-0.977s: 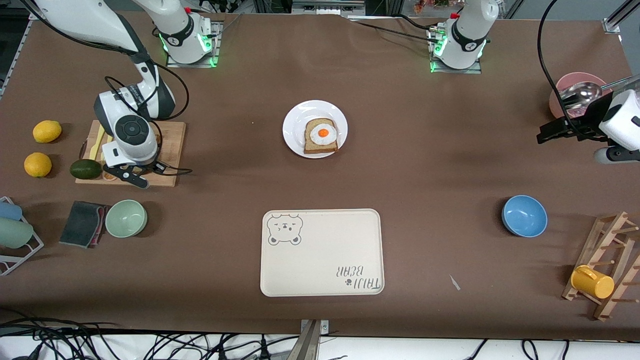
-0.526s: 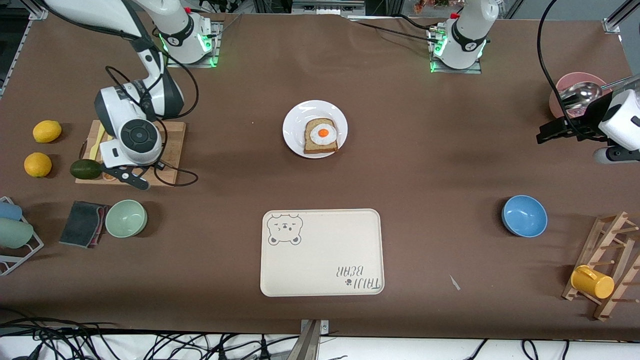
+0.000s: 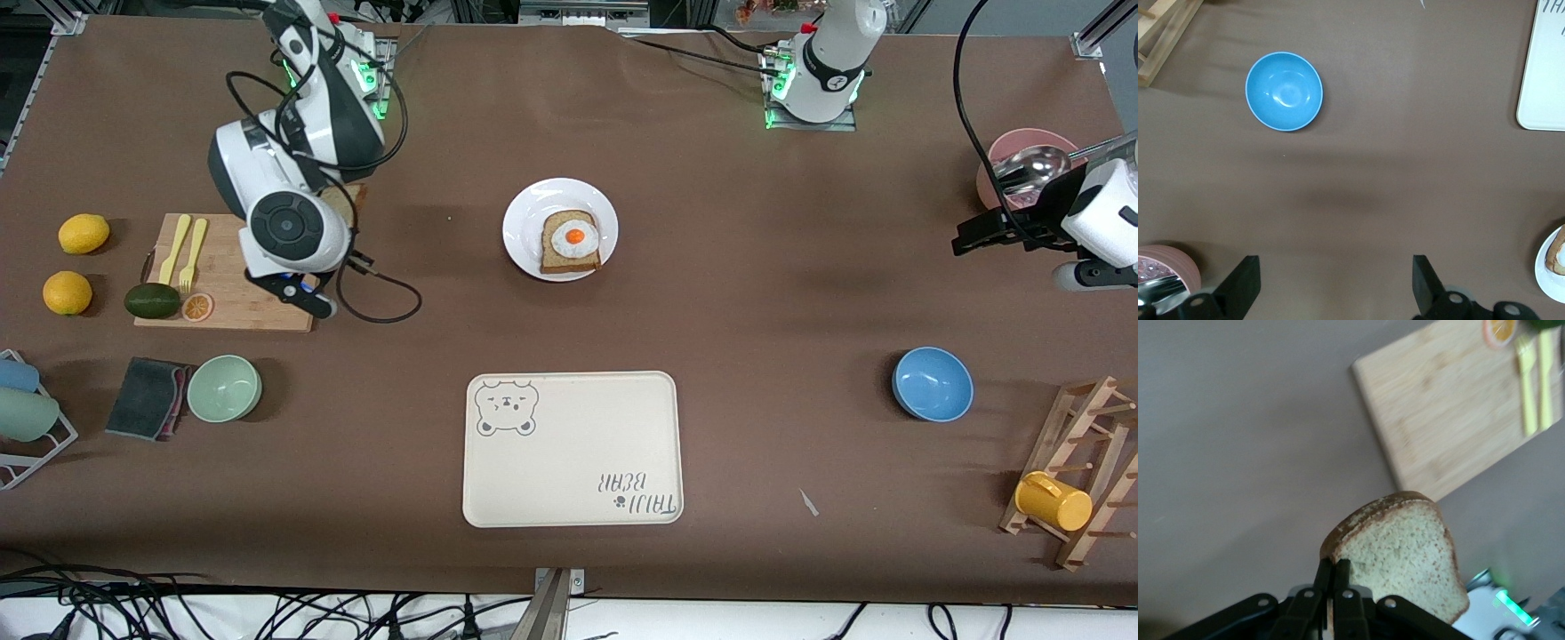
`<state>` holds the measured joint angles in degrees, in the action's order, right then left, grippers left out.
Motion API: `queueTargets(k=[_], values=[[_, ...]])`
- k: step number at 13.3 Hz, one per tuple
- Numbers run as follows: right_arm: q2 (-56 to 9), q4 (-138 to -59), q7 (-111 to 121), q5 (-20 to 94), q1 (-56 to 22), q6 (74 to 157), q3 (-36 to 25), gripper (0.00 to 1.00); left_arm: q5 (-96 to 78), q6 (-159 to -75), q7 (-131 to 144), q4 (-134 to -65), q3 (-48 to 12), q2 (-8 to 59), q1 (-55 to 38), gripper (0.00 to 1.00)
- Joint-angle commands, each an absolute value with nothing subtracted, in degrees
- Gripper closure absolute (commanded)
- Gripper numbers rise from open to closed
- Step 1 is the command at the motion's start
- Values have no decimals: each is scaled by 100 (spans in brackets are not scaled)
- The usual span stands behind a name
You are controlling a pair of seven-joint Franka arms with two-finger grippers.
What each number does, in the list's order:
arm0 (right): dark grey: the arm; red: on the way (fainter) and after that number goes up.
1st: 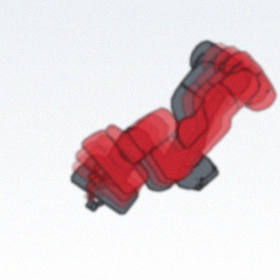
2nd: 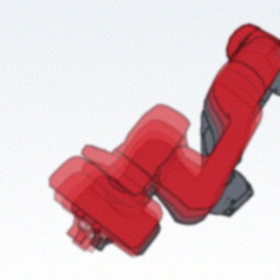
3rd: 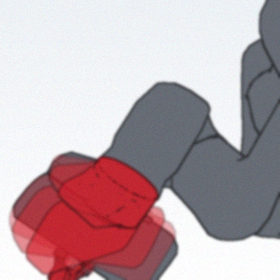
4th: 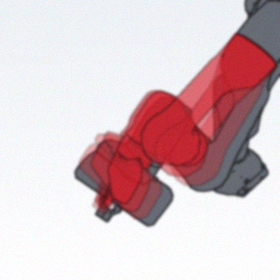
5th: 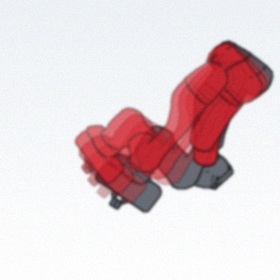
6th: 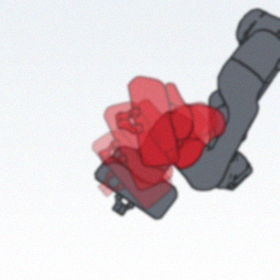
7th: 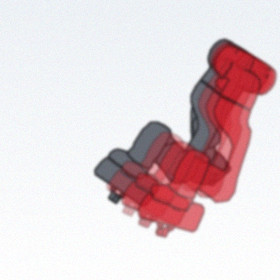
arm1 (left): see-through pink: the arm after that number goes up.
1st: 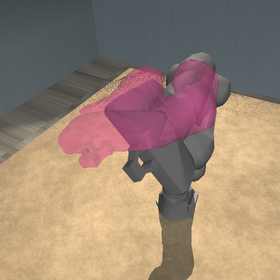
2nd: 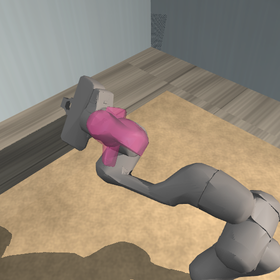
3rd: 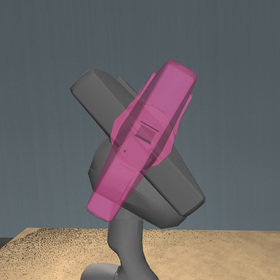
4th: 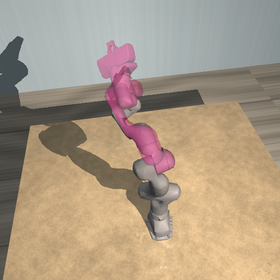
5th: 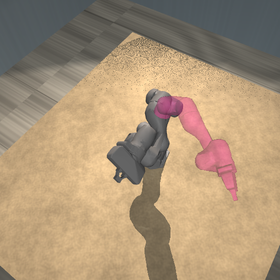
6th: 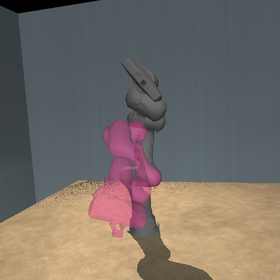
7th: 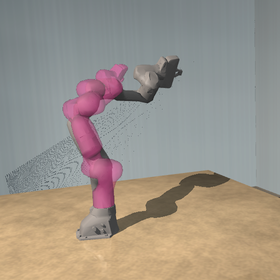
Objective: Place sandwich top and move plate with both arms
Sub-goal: 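Carry the bread slice with the right gripper onto the egg on the plate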
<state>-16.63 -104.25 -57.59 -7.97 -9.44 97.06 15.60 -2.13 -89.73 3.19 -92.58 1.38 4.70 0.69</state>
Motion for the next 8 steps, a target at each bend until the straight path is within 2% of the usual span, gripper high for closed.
queueTargets(k=[1, 8], values=[[-1766, -10169, -6684, -441, -1500, 9641, 1661, 100, -97, -8938, 474, -9132, 114, 501, 26, 0], [-2521, -9835, -8550, -334, -2995, 10958, 1670, 100, -97, -8938, 571, -9132, 70, 501, 26, 0]])
